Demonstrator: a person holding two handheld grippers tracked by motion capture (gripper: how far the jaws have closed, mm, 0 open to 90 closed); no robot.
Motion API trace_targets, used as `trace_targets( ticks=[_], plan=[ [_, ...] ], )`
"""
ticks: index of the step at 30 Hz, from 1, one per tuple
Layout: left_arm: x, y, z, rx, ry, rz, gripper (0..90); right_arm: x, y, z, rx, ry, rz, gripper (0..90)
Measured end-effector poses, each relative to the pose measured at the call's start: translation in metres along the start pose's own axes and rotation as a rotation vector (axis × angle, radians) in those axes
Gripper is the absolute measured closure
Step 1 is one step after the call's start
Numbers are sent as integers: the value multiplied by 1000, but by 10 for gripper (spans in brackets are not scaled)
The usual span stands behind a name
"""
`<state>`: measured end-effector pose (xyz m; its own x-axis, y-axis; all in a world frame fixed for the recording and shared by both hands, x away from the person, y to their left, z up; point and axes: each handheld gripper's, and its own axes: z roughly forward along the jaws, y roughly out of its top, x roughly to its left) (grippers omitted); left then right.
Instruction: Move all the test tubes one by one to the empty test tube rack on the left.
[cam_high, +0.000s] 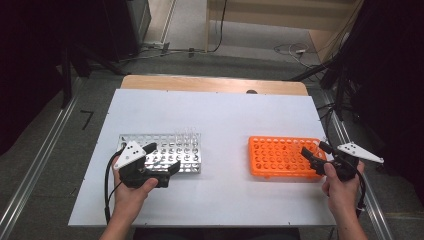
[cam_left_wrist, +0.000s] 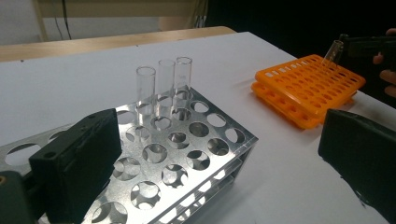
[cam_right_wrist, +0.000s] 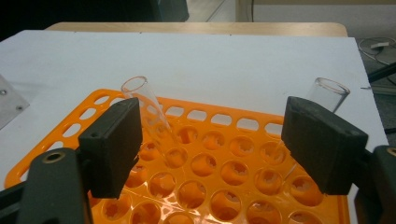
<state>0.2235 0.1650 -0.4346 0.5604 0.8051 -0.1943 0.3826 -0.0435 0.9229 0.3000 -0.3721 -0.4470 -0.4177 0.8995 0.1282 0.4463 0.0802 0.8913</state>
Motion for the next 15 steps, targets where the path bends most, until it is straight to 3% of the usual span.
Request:
trace_targets(
  ticks=[6,15],
  plan=[
    [0,0,0,0,1,0,0,1,-3,-6,24,9,-21,210],
    [1,0,-1,-6,1,-3,0,-14,-9,-2,53,-55,59,284]
  ],
)
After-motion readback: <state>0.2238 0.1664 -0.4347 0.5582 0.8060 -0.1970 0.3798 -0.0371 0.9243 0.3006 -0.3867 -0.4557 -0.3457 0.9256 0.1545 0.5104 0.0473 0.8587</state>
